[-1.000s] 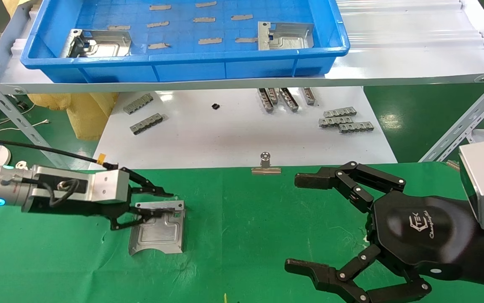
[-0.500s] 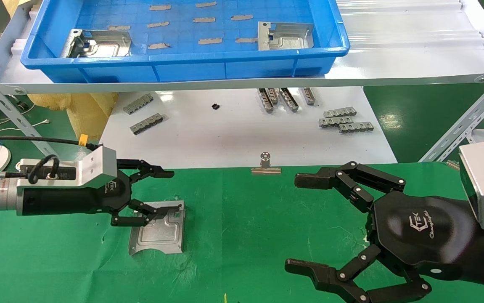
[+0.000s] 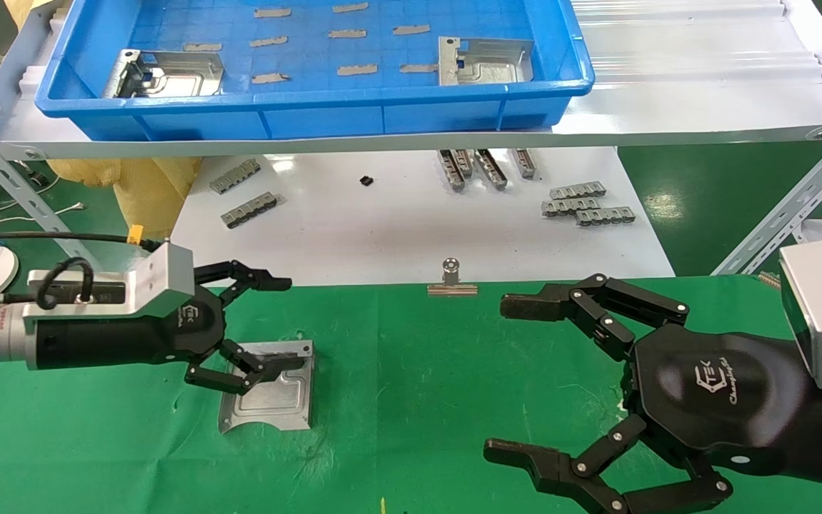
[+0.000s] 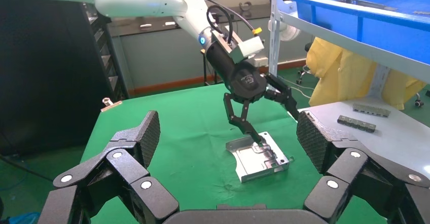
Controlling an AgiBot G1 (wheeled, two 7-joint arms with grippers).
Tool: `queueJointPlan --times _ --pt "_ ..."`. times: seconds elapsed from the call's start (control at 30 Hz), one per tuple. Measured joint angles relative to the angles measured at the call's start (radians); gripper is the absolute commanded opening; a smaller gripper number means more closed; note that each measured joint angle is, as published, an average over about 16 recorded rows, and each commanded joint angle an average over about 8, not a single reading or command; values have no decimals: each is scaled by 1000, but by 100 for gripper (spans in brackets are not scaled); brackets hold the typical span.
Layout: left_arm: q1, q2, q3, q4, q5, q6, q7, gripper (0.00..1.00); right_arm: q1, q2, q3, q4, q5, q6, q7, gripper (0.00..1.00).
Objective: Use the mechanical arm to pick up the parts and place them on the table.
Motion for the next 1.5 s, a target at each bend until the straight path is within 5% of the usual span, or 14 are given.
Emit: queueJointPlan --times 1.5 --pt "483 -299 -397 -936 -295 -74 -594 100 0 0 0 0 0 0 0 100"
